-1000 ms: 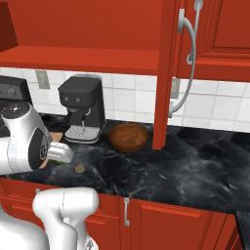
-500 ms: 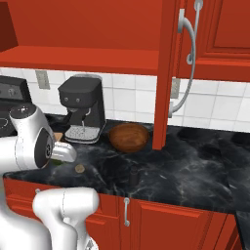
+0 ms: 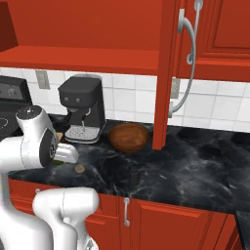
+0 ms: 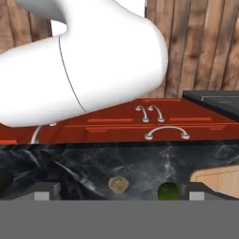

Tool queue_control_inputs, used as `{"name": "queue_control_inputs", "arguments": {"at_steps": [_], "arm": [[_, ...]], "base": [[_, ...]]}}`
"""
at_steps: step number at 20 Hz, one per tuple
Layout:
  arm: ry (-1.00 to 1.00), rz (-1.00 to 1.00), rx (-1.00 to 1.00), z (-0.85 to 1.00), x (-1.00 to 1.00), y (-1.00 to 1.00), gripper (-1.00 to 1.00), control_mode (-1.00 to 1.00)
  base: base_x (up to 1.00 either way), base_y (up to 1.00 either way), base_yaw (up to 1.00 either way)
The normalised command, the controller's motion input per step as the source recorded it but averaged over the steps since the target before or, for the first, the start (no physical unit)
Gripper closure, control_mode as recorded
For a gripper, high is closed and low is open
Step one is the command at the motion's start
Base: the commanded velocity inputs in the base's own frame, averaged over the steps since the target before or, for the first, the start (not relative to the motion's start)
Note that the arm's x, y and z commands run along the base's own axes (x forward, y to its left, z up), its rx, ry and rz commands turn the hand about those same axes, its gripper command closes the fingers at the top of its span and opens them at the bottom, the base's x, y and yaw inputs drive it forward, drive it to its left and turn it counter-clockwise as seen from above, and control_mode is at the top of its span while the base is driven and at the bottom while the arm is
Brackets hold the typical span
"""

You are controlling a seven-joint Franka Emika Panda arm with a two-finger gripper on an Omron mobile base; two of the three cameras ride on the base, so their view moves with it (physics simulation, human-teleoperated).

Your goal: Open the cabinet. Place the bowl and condiment on the counter. Then place the lime and garlic on the cutting board.

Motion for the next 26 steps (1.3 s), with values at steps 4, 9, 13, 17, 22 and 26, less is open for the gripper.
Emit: {"name": "queue_control_inputs", "arguments": {"at_steps": [4, 9, 13, 17, 22, 26], "arm": [[0.01, 0.00, 0.00, -0.21, 0.18, 0.00, -1.00, -1.00], [0.02, 0.00, 0.00, -0.20, 0.21, 0.04, -1.00, -1.00], [0.03, 0.00, 0.00, -0.21, 0.21, 0.04, -1.00, -1.00], [0.05, 0.00, 0.00, -0.14, 0.11, 0.01, -1.00, -1.00], [0.07, -0.01, 0.00, -0.08, 0.02, 0.00, -1.00, -1.00], [0.08, -0.06, 0.00, -0.02, 0.00, 0.00, -1.00, -1.00]], "base": [[0.00, 0.00, 0.00], [0.00, 0.00, 0.00], [0.00, 0.00, 0.00], [0.00, 0.00, 0.00], [0.00, 0.00, 0.00], [0.00, 0.00, 0.00]]}}
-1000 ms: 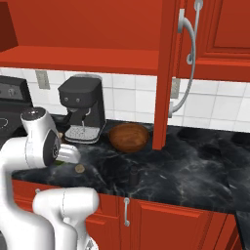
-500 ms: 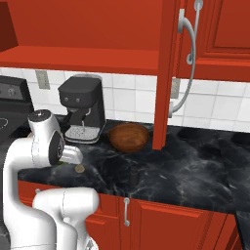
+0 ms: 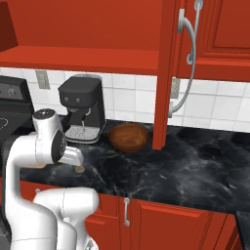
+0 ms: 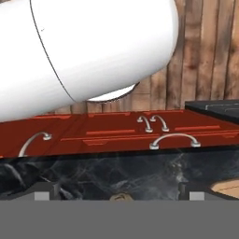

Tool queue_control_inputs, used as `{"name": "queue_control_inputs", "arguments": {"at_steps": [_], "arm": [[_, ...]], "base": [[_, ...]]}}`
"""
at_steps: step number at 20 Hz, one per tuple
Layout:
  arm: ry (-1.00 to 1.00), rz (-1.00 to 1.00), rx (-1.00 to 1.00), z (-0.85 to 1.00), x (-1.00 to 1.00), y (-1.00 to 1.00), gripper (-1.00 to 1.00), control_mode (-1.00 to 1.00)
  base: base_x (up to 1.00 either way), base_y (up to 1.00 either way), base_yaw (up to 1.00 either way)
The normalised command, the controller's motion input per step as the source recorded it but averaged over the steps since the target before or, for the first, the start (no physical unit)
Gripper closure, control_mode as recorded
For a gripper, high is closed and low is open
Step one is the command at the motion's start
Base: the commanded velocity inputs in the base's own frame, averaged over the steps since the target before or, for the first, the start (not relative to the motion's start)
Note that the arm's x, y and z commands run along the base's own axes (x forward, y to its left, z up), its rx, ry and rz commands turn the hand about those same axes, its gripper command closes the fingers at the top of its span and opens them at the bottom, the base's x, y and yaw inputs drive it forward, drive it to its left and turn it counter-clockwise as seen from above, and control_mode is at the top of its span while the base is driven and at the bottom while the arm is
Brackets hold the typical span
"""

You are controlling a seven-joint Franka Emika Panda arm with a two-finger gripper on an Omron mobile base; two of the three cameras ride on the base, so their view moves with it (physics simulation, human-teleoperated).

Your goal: Open the cabinet. Place the bowl and condiment on the counter. Then place the lime and garlic on the cutting board.

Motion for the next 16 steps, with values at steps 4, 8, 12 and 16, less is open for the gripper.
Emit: {"name": "queue_control_inputs", "arguments": {"at_steps": [4, 8, 12, 16], "arm": [[0.07, -0.10, 0.00, 0.00, 0.00, 0.00, -1.00, -1.00], [0.05, -0.13, 0.00, -0.01, 0.01, 0.00, -1.00, -1.00], [0.02, -0.11, 0.00, -0.10, 0.00, 0.00, -1.00, -1.00], [0.00, -0.02, 0.00, -0.19, 0.04, 0.00, -1.00, -1.00]], "base": [[0.00, 0.00, 0.00], [0.00, 0.00, 0.00], [0.00, 0.00, 0.00], [0.00, 0.00, 0.00]]}}
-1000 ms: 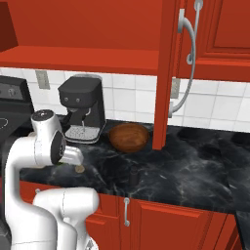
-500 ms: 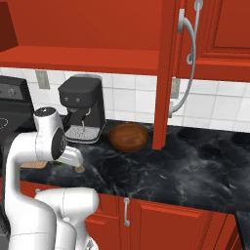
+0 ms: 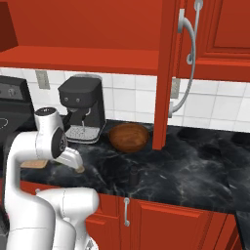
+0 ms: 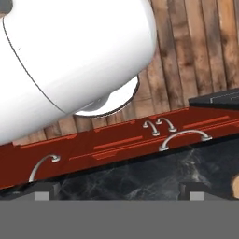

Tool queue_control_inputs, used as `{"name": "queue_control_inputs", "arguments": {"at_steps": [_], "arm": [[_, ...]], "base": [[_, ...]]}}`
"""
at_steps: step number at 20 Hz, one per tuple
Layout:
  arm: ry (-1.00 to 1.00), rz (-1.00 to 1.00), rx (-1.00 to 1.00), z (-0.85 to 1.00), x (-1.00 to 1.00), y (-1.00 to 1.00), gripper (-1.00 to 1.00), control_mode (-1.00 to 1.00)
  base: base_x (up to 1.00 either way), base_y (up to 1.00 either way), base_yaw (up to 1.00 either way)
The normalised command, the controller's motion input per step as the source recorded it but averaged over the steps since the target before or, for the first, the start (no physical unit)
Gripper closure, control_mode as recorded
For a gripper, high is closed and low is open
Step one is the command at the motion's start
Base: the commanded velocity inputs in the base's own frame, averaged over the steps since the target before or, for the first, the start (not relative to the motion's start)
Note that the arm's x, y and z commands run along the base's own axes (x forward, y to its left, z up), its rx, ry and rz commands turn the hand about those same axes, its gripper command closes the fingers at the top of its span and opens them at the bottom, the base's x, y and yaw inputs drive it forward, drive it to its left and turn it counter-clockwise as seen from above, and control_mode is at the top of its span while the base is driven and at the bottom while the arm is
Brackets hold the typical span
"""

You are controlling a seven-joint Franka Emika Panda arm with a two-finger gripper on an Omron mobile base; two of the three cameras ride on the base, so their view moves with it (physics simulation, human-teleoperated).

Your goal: Open the cabinet. Place the bowl and condiment on the counter. Then place the lime and garlic on the cutting board.

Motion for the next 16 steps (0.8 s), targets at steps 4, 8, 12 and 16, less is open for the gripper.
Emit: {"name": "queue_control_inputs", "arguments": {"at_steps": [4, 8, 12, 16], "arm": [[0.00, 0.00, 0.00, -0.29, 0.05, 0.00, -1.00, -1.00], [0.00, 0.00, 0.00, -0.20, 0.09, 0.00, -1.00, -1.00], [0.00, 0.00, 0.00, -0.14, 0.18, 0.00, -1.00, -1.00], [0.00, 0.01, 0.00, -0.10, 0.23, 0.00, -1.00, -1.00]], "base": [[0.00, 0.00, 0.00], [0.00, 0.00, 0.00], [0.00, 0.00, 0.00], [0.00, 0.00, 0.00]]}}
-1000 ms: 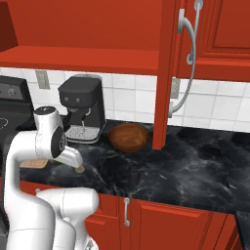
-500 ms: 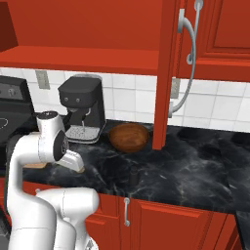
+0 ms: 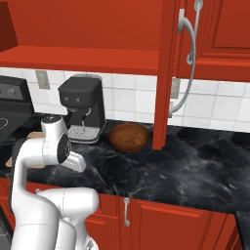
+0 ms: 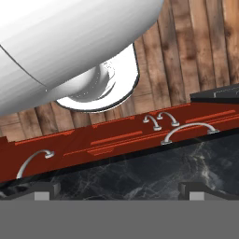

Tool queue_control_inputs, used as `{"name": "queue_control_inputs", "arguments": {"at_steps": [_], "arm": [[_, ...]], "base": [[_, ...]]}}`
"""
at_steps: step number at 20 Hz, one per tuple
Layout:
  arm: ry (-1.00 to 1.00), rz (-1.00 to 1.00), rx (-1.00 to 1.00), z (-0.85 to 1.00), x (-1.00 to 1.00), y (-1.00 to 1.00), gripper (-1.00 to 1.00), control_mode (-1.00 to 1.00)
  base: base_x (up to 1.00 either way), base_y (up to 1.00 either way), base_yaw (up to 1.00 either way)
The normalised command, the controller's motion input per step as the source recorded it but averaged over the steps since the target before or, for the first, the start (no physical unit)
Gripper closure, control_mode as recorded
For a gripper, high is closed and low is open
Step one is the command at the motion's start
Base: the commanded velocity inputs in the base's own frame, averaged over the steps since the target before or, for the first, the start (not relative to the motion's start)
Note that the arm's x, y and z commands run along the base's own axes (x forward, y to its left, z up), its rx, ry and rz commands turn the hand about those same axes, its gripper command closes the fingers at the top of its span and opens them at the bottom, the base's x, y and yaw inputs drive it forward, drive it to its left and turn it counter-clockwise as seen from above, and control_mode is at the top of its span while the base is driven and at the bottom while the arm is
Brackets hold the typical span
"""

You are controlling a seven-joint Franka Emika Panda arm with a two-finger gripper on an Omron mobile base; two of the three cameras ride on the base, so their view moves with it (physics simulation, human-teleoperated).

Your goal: Open the cabinet. Place the bowl and condiment on the counter. Then place the lime and garlic on the cutting board.

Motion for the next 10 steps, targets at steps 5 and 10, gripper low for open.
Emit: {"name": "queue_control_inputs", "arguments": {"at_steps": [5, 10], "arm": [[0.00, 0.00, 0.00, -0.16, 0.16, 0.00, -1.00, -1.00], [0.00, 0.00, 0.00, -0.23, 0.05, 0.00, -1.00, -1.00]], "base": [[0.00, 0.00, 0.00], [0.00, 0.00, 0.00]]}}
